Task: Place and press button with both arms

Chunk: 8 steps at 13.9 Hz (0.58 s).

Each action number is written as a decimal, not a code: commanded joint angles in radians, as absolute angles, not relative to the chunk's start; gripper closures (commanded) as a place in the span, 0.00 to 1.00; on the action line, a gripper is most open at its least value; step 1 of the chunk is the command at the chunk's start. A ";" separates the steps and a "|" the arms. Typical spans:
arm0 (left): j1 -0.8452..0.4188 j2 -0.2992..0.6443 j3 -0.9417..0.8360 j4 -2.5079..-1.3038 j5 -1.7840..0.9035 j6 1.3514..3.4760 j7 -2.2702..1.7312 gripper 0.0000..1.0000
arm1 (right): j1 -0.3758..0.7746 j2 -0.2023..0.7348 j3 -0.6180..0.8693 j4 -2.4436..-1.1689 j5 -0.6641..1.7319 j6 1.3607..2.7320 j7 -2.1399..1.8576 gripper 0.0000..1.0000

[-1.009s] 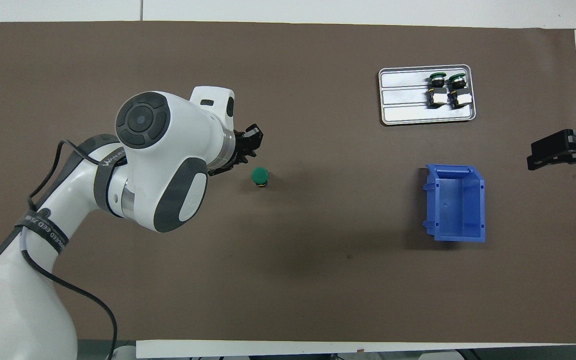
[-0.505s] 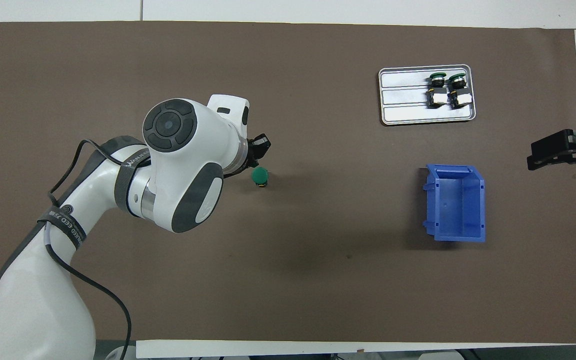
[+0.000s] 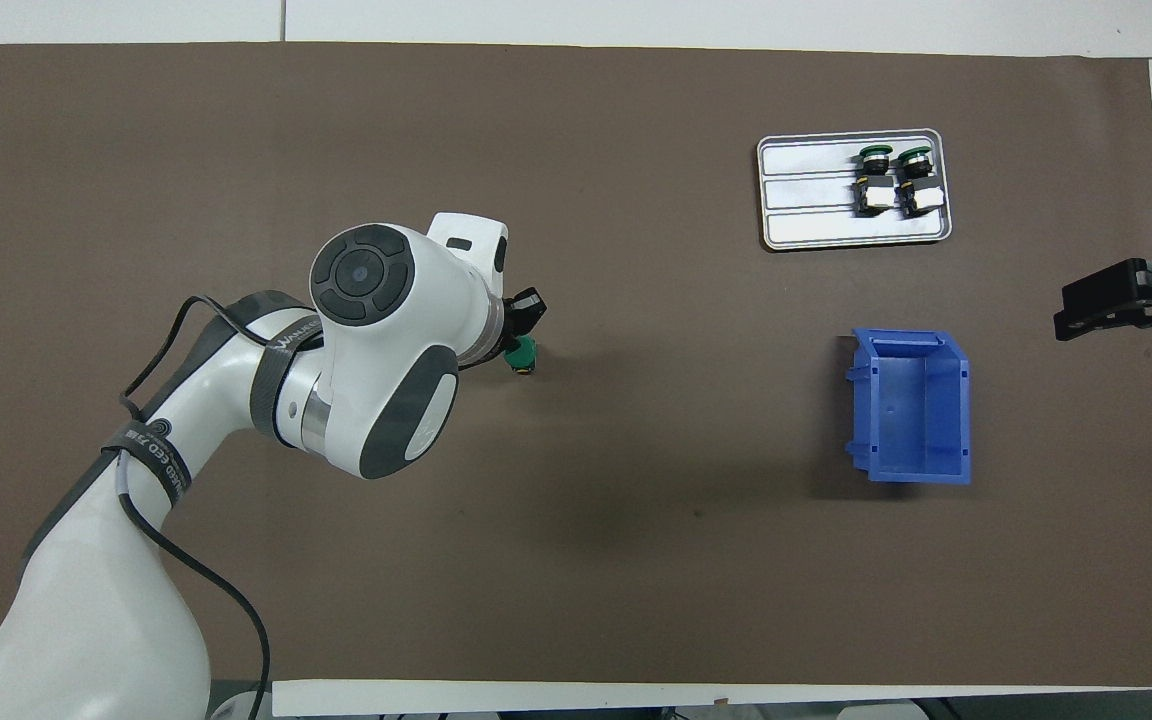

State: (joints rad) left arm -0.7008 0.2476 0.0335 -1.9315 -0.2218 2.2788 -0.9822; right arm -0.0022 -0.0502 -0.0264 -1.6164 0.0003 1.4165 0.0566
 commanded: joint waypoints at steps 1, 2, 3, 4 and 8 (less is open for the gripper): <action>-0.713 0.245 0.041 -1.962 -0.202 2.315 -0.979 0.96 | -0.006 -0.067 -0.026 -1.635 0.002 1.413 0.035 0.01; -0.713 0.245 0.040 -1.974 -0.202 2.325 -0.974 0.96 | -0.006 -0.067 -0.026 -1.635 0.002 1.413 0.037 0.01; -0.713 0.245 0.040 -1.976 -0.202 2.329 -0.976 0.96 | -0.006 -0.067 -0.026 -1.635 0.002 1.413 0.035 0.01; -0.722 0.244 0.041 -1.977 -0.204 2.329 -0.977 0.96 | -0.006 -0.067 -0.026 -1.635 0.002 1.413 0.035 0.01; -0.733 0.256 0.041 -1.985 -0.204 2.333 -0.966 0.96 | -0.006 -0.067 -0.026 -1.635 0.002 1.413 0.035 0.01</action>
State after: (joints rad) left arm -0.7127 0.2459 0.0335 -1.9422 -0.2174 2.2995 -0.9779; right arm -0.0022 -0.0503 -0.0264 -1.6164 0.0003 1.4165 0.0566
